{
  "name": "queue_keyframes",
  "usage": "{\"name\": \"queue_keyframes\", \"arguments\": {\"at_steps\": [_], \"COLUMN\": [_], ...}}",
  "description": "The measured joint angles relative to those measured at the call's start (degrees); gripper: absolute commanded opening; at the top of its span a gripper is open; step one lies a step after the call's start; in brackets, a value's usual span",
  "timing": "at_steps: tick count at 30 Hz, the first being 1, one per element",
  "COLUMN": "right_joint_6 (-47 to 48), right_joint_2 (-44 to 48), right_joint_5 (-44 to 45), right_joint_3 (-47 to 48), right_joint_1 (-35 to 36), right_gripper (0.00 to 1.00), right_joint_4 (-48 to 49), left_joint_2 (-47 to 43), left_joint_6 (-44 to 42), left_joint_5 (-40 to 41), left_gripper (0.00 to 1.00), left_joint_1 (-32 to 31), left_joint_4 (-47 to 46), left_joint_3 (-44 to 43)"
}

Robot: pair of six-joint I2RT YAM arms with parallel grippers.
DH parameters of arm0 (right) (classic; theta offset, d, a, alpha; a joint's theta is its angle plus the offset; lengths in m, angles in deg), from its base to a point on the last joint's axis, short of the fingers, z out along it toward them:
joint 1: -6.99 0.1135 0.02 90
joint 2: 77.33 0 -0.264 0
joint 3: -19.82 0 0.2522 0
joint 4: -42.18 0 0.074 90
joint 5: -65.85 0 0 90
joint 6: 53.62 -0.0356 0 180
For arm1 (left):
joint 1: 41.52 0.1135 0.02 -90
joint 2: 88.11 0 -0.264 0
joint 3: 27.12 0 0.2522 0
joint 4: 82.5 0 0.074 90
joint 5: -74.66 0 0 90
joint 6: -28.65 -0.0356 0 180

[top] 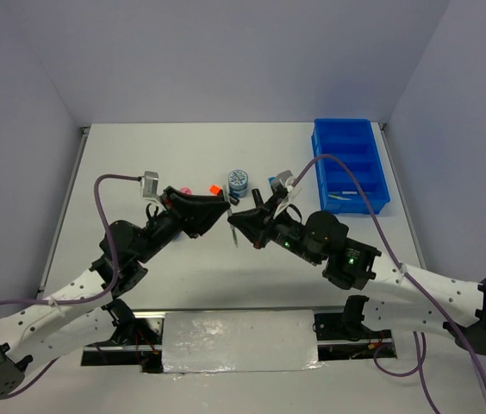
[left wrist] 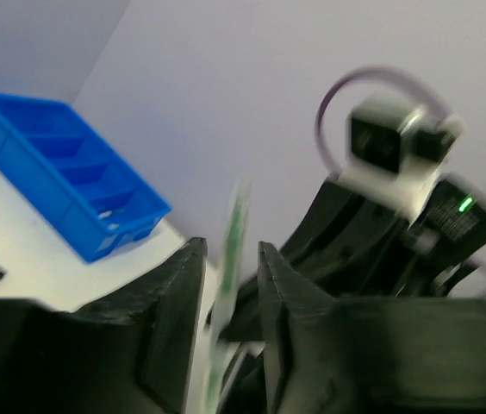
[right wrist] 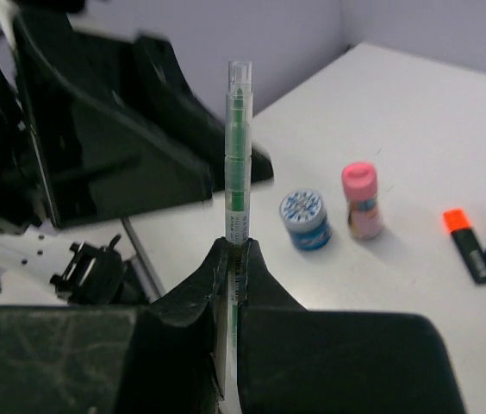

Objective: Sort the stationery into containers
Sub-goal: Close the pen cap on the pen.

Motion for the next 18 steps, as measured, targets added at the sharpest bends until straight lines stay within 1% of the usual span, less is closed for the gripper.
{"name": "queue_keyframes", "arguments": {"at_steps": [2, 5, 6, 7, 8, 10, 12, 13, 14, 16, 18], "right_joint_6": [1.8, 3.2, 3.3, 3.4, 3.5, 3.6, 3.6, 3.6, 3.6, 3.6, 3.6], "right_joint_2": [-0.2, 0.0, -0.1, -0.1, -0.1, -0.4, -0.8, -1.0, -1.2, -1.5, -1.7], "right_joint_5": [0.7, 0.7, 0.7, 0.8, 0.8, 0.5, -0.2, -0.5, -0.9, -1.6, -2.3], "right_joint_3": [1.6, 2.2, 2.2, 2.2, 2.2, 2.2, 2.2, 2.2, 2.2, 2.2, 2.2], "right_joint_1": [-0.2, -0.2, -0.2, -0.2, -0.3, -0.3, -0.3, -0.3, -0.3, -0.3, -0.3], "right_gripper": [0.0, 0.0, 0.0, 0.0, 0.0, 0.0, 0.0, 0.0, 0.0, 0.0, 0.0], "right_joint_4": [0.7, 1.5, 1.7, 1.7, 1.6, 1.6, 2.1, 2.1, 2.1, 2.1, 2.1], "left_joint_2": [0.0, -0.1, -0.2, -0.2, -0.1, 0.0, 0.2, 0.4, 0.5, 0.6, 0.5], "left_joint_6": [-1.0, -1.5, -1.7, -1.7, -1.7, -2.6, -3.1, -3.2, -3.4, -4.0, -4.4], "left_joint_5": [-0.7, -0.9, -0.9, -0.9, -1.2, -1.9, -2.3, -2.5, -2.7, -2.9, -3.0], "left_gripper": [0.59, 0.57, 0.54, 0.46, 0.36, 0.37, 0.39, 0.42, 0.43, 0.41, 0.36], "left_joint_1": [-0.3, -0.3, -0.3, -0.3, -0.3, -0.5, -0.5, -0.5, -0.5, -0.5, -0.5], "left_joint_4": [3.4, 6.6, 7.2, 7.7, 8.1, 8.8, 9.4, 9.5, 9.7, 10.0, 10.1], "left_joint_3": [-0.5, -1.6, -2.1, -2.3, -2.7, -3.6, -4.3, -4.4, -4.4, -4.4, -4.4]}}
